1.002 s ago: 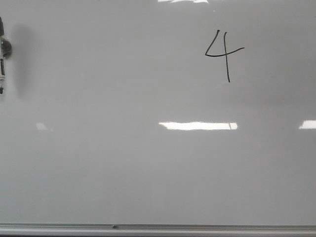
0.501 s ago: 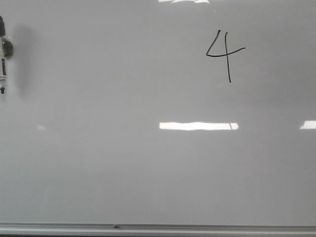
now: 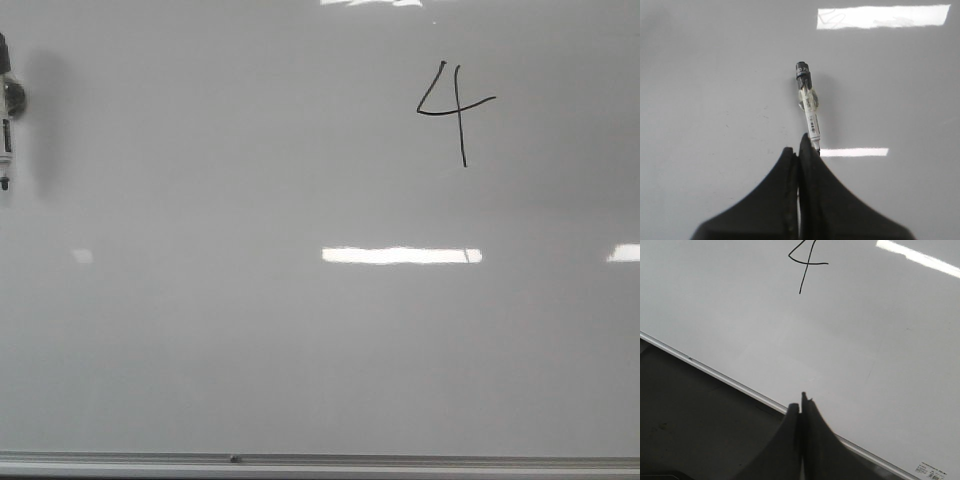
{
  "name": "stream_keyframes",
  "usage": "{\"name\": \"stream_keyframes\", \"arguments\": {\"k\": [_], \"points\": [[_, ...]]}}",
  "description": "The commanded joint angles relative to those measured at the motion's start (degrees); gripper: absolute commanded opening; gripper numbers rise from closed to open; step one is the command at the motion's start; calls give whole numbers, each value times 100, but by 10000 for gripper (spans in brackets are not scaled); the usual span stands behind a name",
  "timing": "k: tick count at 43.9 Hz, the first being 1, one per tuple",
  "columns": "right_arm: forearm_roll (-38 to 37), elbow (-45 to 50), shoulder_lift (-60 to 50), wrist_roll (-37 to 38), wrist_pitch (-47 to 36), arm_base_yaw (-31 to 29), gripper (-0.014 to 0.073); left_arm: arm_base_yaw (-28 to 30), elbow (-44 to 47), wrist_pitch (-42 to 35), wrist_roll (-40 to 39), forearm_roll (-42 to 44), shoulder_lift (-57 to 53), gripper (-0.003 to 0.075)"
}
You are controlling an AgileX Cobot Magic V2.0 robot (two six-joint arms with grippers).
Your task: Write number 4 on whiteboard
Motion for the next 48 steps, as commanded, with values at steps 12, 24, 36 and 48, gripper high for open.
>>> {"name": "stream_keyframes", "arguments": {"k": [12, 24, 36, 48], "points": [[-76, -143, 29, 10, -358, -39, -71, 41, 31, -492, -4, -60, -93, -20], [-76, -143, 29, 10, -358, -39, -71, 41, 31, -492, -4, -60, -93, -20], [-76, -89, -64, 10, -398, -60, -71, 41, 31, -492, -4, -60, -93, -20], [-366, 1697, -1400, 3, -2650, -1099, -71, 41, 31, -492, -4, -60, -89, -20]]}}
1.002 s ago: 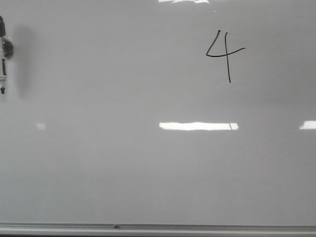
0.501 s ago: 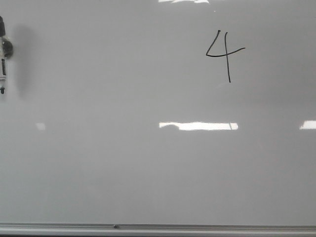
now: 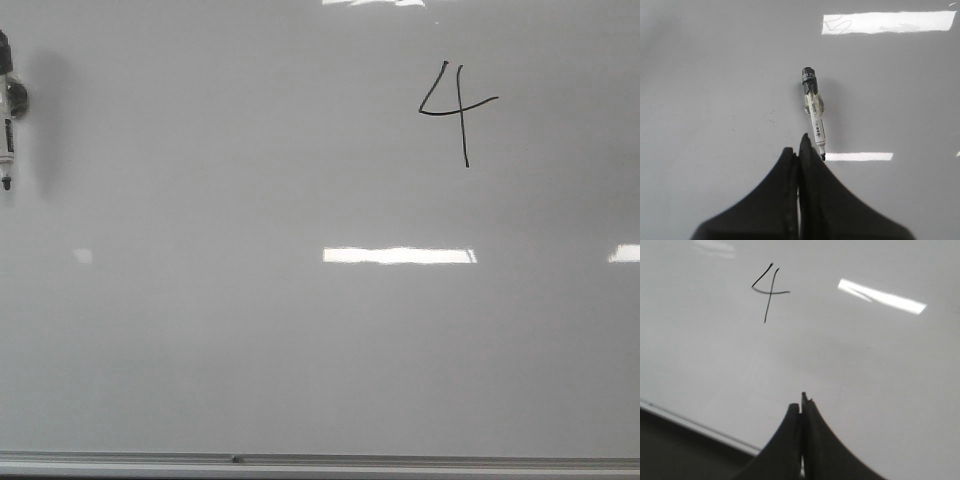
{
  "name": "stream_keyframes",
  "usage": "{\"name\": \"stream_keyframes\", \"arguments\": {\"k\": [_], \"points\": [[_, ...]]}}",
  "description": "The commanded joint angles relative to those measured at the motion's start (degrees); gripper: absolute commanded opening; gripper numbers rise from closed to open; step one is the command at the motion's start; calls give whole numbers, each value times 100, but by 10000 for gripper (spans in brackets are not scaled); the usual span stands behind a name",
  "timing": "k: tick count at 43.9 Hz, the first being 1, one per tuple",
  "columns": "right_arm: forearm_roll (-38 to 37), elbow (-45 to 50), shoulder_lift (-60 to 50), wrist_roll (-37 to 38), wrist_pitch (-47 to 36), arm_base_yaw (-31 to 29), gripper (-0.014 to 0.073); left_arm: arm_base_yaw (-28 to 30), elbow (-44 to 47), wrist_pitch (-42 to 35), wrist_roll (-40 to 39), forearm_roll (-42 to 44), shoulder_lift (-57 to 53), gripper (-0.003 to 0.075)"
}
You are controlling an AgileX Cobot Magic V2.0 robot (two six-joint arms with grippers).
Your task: Write number 4 on whiteboard
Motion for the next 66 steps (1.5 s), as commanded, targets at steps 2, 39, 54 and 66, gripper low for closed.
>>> {"name": "stream_keyframes", "arguments": {"k": [2, 39, 54, 66], "points": [[-183, 888, -637, 3, -1788, -423, -71, 2, 31, -492, -4, -51, -89, -20], [445, 4086, -1874, 8, -5248, -1712, -71, 2, 31, -492, -4, -51, -89, -20], [621, 4086, -1874, 8, -5016, -1712, -71, 2, 31, -492, -4, -51, -89, -20], [622, 4086, -1874, 8, -5005, -1712, -71, 2, 31, -492, -4, -51, -89, -20]]}}
